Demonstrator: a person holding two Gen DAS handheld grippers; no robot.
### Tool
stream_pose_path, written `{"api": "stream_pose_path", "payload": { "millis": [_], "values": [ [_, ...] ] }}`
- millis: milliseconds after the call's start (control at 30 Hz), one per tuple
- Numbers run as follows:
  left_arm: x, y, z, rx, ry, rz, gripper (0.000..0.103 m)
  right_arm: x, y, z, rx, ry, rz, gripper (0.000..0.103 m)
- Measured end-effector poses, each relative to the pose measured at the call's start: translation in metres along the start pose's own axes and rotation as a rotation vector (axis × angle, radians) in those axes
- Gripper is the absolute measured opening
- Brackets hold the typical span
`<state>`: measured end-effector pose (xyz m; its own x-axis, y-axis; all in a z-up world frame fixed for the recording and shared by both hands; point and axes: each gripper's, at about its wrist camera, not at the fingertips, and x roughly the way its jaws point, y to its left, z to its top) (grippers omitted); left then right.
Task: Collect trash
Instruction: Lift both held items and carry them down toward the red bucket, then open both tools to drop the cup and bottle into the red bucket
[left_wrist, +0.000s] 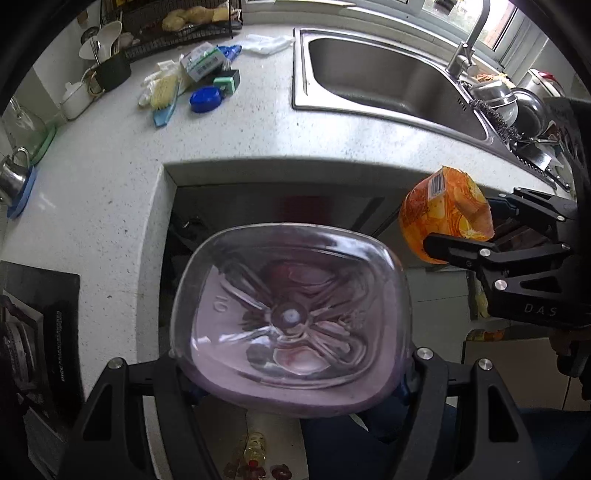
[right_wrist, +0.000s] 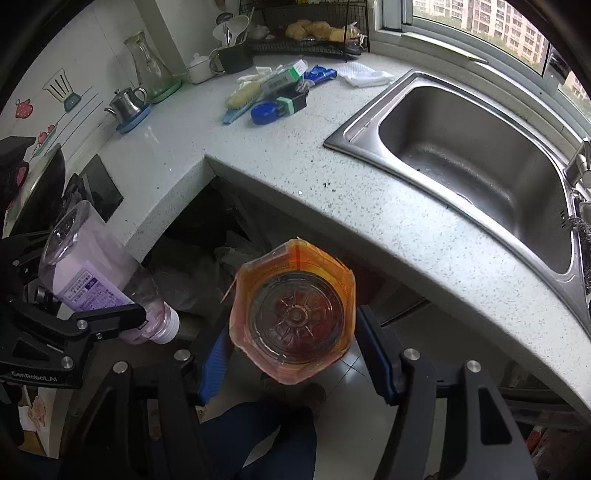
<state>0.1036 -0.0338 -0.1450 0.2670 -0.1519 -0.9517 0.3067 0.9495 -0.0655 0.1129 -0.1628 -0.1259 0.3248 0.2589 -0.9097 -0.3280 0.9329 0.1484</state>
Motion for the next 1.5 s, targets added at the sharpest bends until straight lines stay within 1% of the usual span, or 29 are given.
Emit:
{"api": "stream_pose_path", "payload": {
  "millis": [300,400,467,600,767,967,1000,1067,1133,1233,1333,1500],
  "values": [
    [0.093,-0.001,-0.021,-0.019,0.096,-0.016,0.069,0.083,-0.020,-0.035,0.045,0.104,0.011,0.061],
    [0.128,-0.002,-0.027,-0.015,0.105,-0.036,0.069,0.111,-0.030,-0.047,0.060,0.100,0.033,0.061],
    [0.156,-0.003,-0.032,-0.003,0.116,-0.018,0.069,0.133,-0.033,-0.053,0.054,0.101,0.024,0.061],
    [0.206,0.001,-0.035,-0.021,0.133,-0.029,0.069,0.176,-0.039,-0.066,0.054,0.129,0.039,0.061],
    [0.268,0.003,-0.036,-0.012,0.158,-0.005,0.069,0.232,-0.046,-0.077,0.052,0.147,0.052,0.061],
    [0.338,-0.002,-0.042,0.018,0.183,-0.031,0.069,0.293,-0.061,-0.095,0.066,0.173,0.058,0.061],
    [0.350,-0.002,-0.043,0.018,0.190,-0.035,0.069,0.302,-0.063,-0.098,0.070,0.174,0.064,0.061],
    [0.379,-0.002,-0.047,0.009,0.234,-0.026,0.069,0.317,-0.067,-0.101,0.079,0.177,0.071,0.061],
    [0.402,0.002,-0.047,-0.004,0.258,-0.036,0.069,0.333,-0.071,-0.105,0.098,0.191,0.096,0.061],
    [0.432,0.002,-0.049,-0.013,0.265,-0.066,0.069,0.349,-0.078,-0.111,0.092,0.215,0.094,0.061],
    [0.454,0.004,-0.050,-0.008,0.282,-0.041,0.069,0.371,-0.083,-0.114,0.096,0.243,0.086,0.061],
    [0.488,0.009,-0.057,-0.018,0.302,-0.043,0.069,0.393,-0.091,-0.116,0.106,0.258,0.076,0.061]
  ]
}}
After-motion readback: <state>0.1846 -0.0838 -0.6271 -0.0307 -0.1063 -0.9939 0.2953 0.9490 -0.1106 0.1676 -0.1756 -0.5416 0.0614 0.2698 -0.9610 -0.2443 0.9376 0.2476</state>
